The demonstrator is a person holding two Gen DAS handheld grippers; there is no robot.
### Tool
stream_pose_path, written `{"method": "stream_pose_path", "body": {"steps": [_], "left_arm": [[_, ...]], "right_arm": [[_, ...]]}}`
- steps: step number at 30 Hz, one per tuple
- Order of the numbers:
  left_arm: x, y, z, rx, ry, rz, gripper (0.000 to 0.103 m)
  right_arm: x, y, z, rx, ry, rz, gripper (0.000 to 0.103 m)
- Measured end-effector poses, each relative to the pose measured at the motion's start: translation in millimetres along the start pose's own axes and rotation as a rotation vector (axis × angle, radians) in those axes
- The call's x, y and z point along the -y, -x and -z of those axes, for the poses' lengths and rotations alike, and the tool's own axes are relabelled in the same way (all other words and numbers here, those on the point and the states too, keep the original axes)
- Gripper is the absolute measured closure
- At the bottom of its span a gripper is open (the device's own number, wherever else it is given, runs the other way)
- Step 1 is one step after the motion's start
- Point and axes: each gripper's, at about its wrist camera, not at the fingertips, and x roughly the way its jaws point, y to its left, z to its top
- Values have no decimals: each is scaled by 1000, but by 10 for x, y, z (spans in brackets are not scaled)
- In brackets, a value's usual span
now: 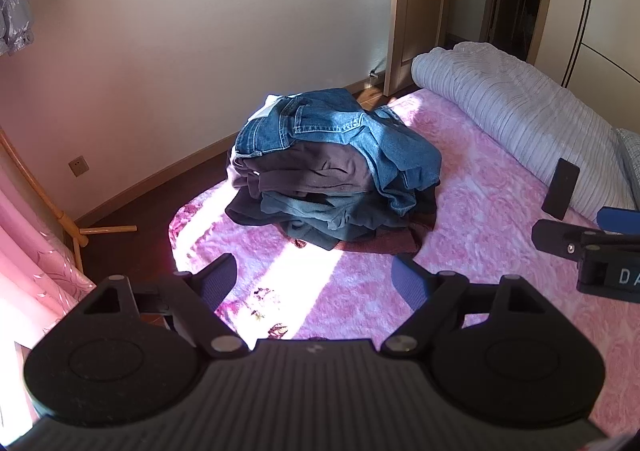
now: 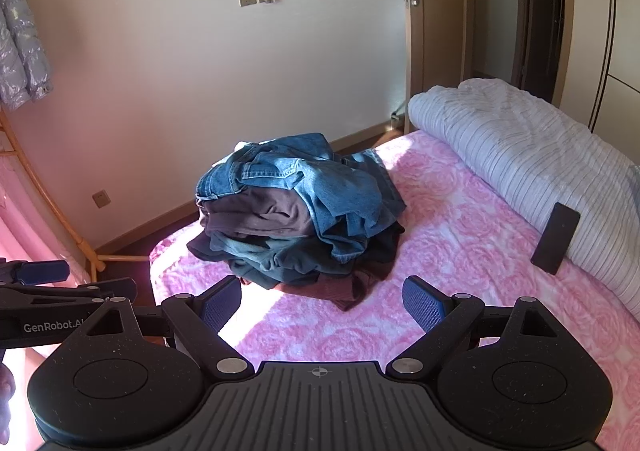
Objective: Fold clothes
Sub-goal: 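Move both grippers toward the clothes stack on the bed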
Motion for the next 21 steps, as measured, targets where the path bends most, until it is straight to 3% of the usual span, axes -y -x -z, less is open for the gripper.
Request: {"method": "stream_pose_path", "body": {"steps": [9, 12, 21], "left_arm": [[70, 80, 209, 28, -16, -9, 23], [-55, -51, -10, -29, 1, 11, 23], [-30, 11, 48, -28, -1, 4, 23]], "right_arm": [[50, 8, 42, 2, -5, -6, 12], [75, 6, 46, 3, -4, -7, 12], [-43, -15, 42, -2, 5, -9, 12]]}}
